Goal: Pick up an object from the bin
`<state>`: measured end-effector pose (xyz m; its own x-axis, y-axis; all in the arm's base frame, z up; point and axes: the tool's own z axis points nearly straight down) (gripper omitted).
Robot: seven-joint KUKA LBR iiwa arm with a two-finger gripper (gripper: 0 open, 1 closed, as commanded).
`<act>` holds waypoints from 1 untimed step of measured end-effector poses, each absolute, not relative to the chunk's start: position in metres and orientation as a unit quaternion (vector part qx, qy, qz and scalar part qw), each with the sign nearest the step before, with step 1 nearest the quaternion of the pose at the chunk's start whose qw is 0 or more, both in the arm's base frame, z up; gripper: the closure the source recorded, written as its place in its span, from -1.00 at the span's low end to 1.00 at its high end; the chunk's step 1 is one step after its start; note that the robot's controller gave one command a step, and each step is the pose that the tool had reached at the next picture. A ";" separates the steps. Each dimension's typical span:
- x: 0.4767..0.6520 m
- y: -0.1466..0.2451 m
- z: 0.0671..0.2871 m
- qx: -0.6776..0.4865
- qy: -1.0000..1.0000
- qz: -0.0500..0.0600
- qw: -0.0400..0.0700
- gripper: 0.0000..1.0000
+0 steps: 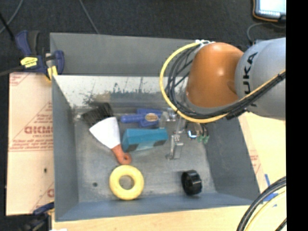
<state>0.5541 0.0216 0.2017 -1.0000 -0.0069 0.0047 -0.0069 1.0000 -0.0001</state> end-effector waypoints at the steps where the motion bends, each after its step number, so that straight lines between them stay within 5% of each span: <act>1: 0.555 0.022 0.206 0.003 -1.000 0.000 -0.002 -1.00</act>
Offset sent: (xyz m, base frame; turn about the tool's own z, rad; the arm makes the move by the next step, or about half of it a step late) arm 0.0509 0.0321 -0.0294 0.0633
